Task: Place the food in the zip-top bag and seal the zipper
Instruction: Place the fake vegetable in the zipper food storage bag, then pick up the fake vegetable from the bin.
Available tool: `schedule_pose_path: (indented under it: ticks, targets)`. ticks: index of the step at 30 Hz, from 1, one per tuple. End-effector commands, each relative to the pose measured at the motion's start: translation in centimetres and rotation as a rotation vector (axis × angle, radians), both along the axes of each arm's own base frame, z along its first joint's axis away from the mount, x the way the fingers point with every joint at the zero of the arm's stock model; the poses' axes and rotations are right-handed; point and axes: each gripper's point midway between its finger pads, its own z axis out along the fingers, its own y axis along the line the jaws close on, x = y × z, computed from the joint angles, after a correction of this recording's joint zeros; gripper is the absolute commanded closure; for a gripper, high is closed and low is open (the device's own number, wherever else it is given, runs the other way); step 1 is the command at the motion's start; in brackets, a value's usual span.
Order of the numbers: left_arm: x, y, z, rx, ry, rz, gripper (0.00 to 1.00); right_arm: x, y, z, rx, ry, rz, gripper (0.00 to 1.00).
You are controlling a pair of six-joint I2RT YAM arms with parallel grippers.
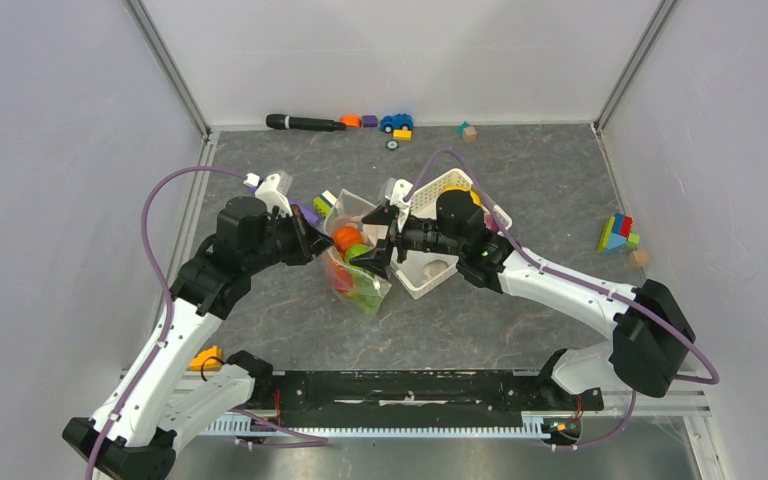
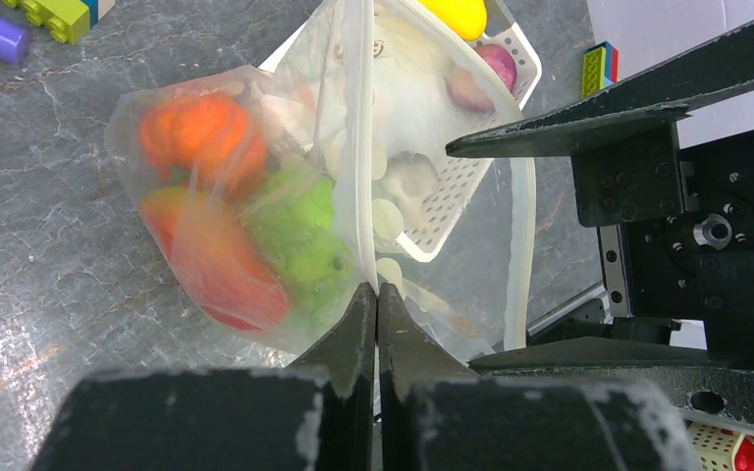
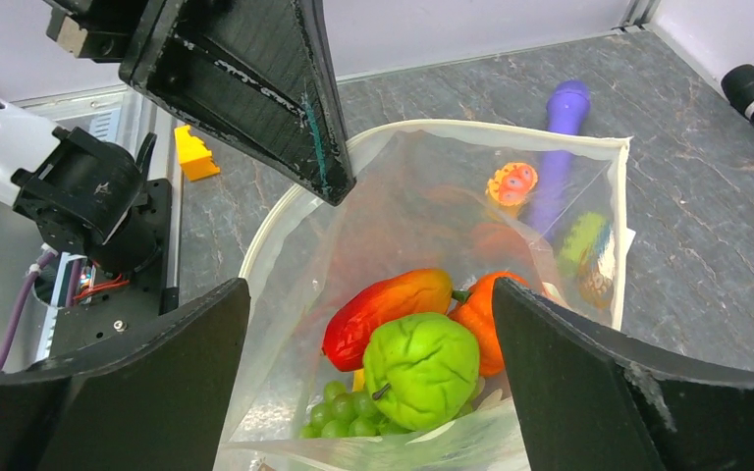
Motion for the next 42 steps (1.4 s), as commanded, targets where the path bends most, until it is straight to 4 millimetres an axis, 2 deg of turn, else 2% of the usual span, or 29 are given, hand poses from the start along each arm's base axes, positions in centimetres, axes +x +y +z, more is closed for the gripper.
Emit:
schedule_pose_path:
  ticks: [1,12,17,22,26,31,38,42]
  targets:
    - [0.0,-0.4,1.2,-0.025,-0.052,-0.029,0.98,-0.7,0.3,3.9,0.071,-0.065,0.041,0.02]
    - [0.0,-0.4,1.2,-0.027,-0.050,-0.033,0.98,-0.3,-0.4,6.6,0.093,-0.096,0.000,0.02]
    - [-0.1,-0.5,1.3,-0.030,-0.052,-0.036,0.98,0.4,-2.7,8.5,0.123,-0.125,-0.083,0.02]
    - [-0.1,-0.5,1.2,-0.030,-0.049,-0.038,0.98,4.0,-6.1,8.2,0.121,-0.057,-0.267,0.02]
    - [0.0,-0.5,1.2,-0.030,-0.049,-0.035,0.98,8.3,-9.5,5.6,0.089,0.061,-0.440,0.02]
    - [0.0,-0.5,1.0,-0.027,-0.046,-0.037,0.98,12.8,-14.0,0.8,-0.034,0.154,-0.700,0.02]
    - [0.1,-0.5,0.9,-0.024,-0.042,-0.034,0.98,16.1,-19.0,-5.4,-0.194,0.220,-0.951,0.02]
    - [0.2,-0.6,0.8,-0.022,-0.040,-0.035,0.98,16.9,-20.7,-8.6,-0.305,0.251,-1.017,0.02]
